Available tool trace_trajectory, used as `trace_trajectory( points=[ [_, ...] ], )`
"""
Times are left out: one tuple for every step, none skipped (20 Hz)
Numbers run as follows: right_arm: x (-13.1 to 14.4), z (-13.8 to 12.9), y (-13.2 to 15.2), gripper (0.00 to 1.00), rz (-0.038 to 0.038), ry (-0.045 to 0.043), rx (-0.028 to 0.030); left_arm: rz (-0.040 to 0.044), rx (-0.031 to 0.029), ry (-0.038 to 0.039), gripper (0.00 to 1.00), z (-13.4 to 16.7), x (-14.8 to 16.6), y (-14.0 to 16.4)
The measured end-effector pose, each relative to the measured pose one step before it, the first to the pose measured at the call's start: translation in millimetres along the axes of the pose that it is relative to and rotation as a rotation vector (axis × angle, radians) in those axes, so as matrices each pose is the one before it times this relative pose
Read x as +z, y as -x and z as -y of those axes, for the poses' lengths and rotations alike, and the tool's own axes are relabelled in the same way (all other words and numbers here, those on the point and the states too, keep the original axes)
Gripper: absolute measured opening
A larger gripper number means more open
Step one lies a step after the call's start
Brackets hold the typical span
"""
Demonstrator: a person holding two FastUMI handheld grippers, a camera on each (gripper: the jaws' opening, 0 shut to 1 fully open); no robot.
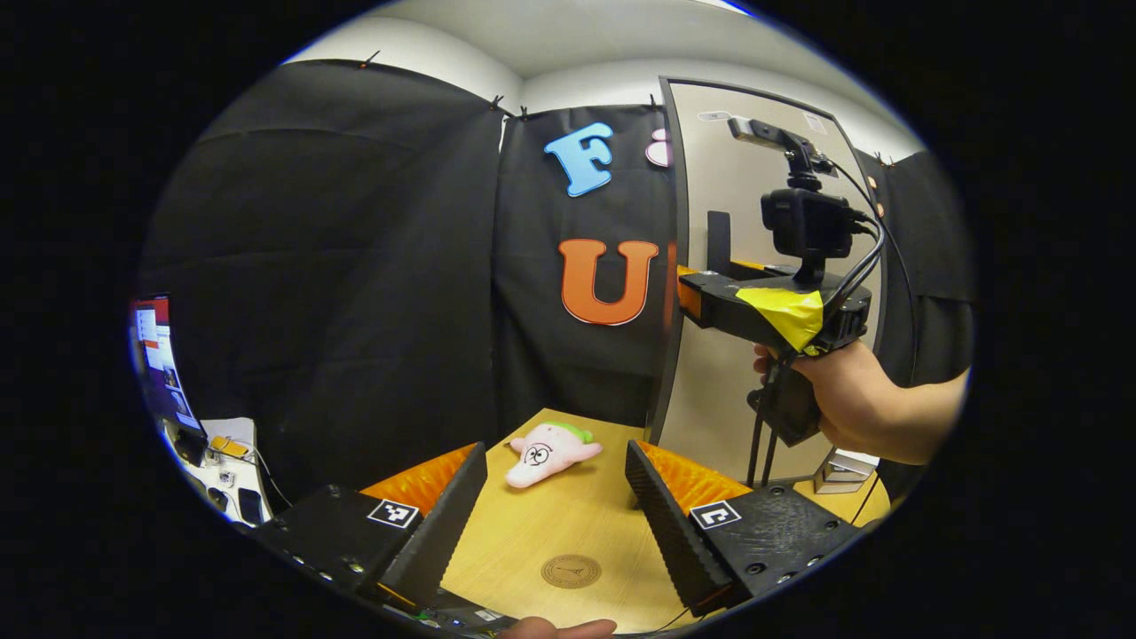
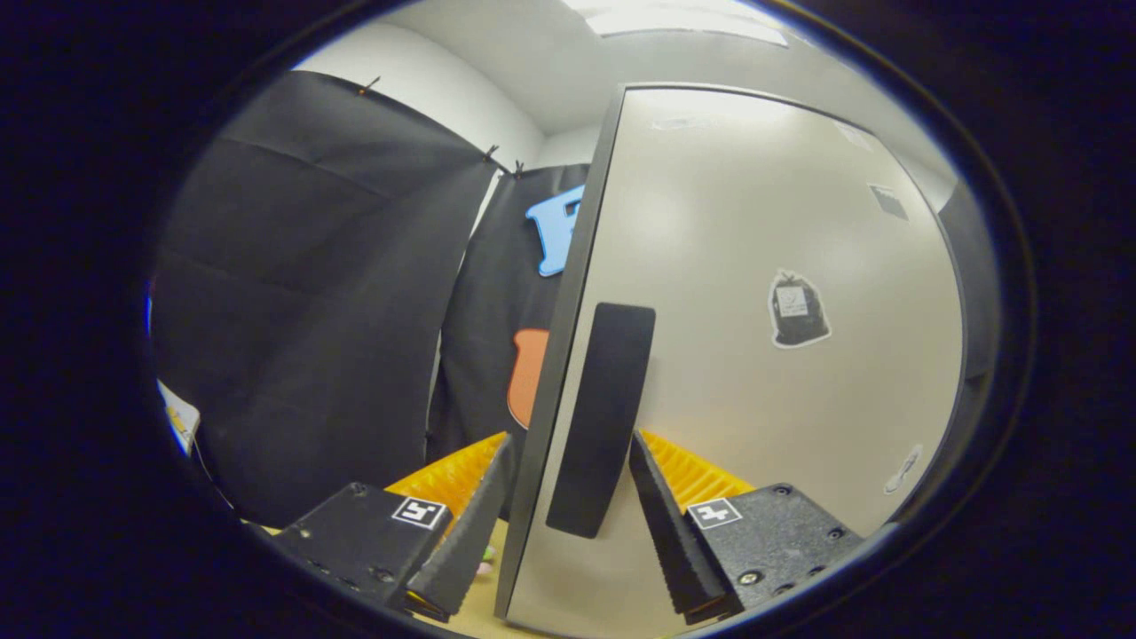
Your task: Open the cabinet door with the right hand, grasp the bottle in the cabinet with the left hand and place it on the coaster, then close the cabinet door with the right hand.
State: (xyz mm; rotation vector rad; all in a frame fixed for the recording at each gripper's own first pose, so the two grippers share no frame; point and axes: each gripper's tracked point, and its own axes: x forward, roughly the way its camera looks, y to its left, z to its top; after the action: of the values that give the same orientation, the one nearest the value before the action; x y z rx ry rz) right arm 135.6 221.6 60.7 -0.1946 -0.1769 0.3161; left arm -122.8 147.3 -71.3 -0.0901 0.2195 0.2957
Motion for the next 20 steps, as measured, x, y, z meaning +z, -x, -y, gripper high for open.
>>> trace_trajectory(
  points=[
    [5.22,2.05,0.97,0.78,0.02018,0.0076,-0.01262,-0.00894,-0.00332,0.00226,0.95,0.32,-2.11,-0.21],
    [-3.17,6.57,1.54,0.75,-0.02117,0.00835,-0.01904,-0.01633,-0.00421,0.00223,0.95,-0.36,-4.88,-1.22],
    [1.24,6.6,-1.21,0.59,0.00108,-0.00753,-0.01407,-0.02001,-0.00393,0.00219,0.95,-0.18,-5.86,0.18],
    [-0.81,-0.42,-0.42,0.51,-0.0211,-0.03255,0.01664,-0.01732,-0.0058,0.00238,0.95,-0.29,-4.9,0.95],
    [-0.29,-0.09,-0.52,0.38,-0.0189,-0.02355,0.01743,-0.01677,-0.00785,0.00222,0.95,0.58,-4.22,-0.07],
    [-1.51,-0.26,0.78,0.37,-0.02279,-0.01617,0.01243,-0.01269,-0.00793,0.00291,0.95,2.1,-2.85,1.37],
    [0.29,-0.38,0.22,0.34,-0.01769,-0.00691,0.00973,-0.00568,-0.00635,0.00267,0.95,0.83,-3.4,0.24],
    [-0.4,-0.72,1.16,0.33,-0.01061,0.00112,0.01415,0.00067,-0.00489,0.00505,0.95,0.19,-0.19,0.14],
    [-0.45,-0.22,1.67,0.3,-0.00781,0.01156,0.02244,0.00214,-0.0027,0.0066,0.95,0.12,0.68,-1.24],
    [-0.46,-1.27,1.19,0.3,-0.00535,0.00563,0.02751,0.00153,-0.00285,0.00609,0.95,0.34,-0.25,-0.55],
    [-0.25,-1.35,1.74,0.28,-0.00755,0.00046,0.02787,-0.00043,-0.00428,0.00716,0.95,-0.39,-0.38,-1.09],
    [0.15,-1.37,2.68,0.27,-0.01181,-0.00099,0.02266,-0.00396,-0.0059,0.00684,0.95,0.8,-1.41,-1.75],
    [0.27,-1.51,4.06,0.25,-0.01083,-0.00238,0.01483,-0.00801,-0.00742,0.00471,0.95,1.24,-2.24,-1.78],
    [-0.22,-1.13,2.37,0.24,-0.00729,-0.00087,0.01249,-0.00963,-0.00825,0.00257,0.95,1.49,-1.96,-1.18],
    [0.27,-1.69,4.74,0.25,-0.00696,-0.0057,0.01056,-0.00686,-0.00698,0.00044,0.95,0.69,-1.29,-0.76],
    [0.87,-4.49,6.71,0.25,-0.00211,-0.01944,0.01211,-0.0038,-0.00558,0.00185,0.95,0.0,-0.6,-0.86],
    [0.4,-4.11,6.27,0.24,-0.00126,-0.02675,0.01518,-0.0061,-0.00668,0.00411,0.95,0.57,-0.98,-1.68],
    [2.05,-5.8,8.73,0.24,-0.00076,-0.01759,0.0167,-0.01039,-0.00974,0.00747,0.95,0.45,-4.31,-0.01],
    [1.75,-4.09,8.74,0.24,-0.0038,-0.00019,0.01547,-0.01598,-0.00905,0.01042,0.95,1.44,-5.57,-0.25],
    [-1.32,-1.4,6.92,0.23,-0.00392,0.00042,0.01146,-0.01728,-0.01419,0.0126,0.95,2.67,-7.67,1.83]
  ],
)
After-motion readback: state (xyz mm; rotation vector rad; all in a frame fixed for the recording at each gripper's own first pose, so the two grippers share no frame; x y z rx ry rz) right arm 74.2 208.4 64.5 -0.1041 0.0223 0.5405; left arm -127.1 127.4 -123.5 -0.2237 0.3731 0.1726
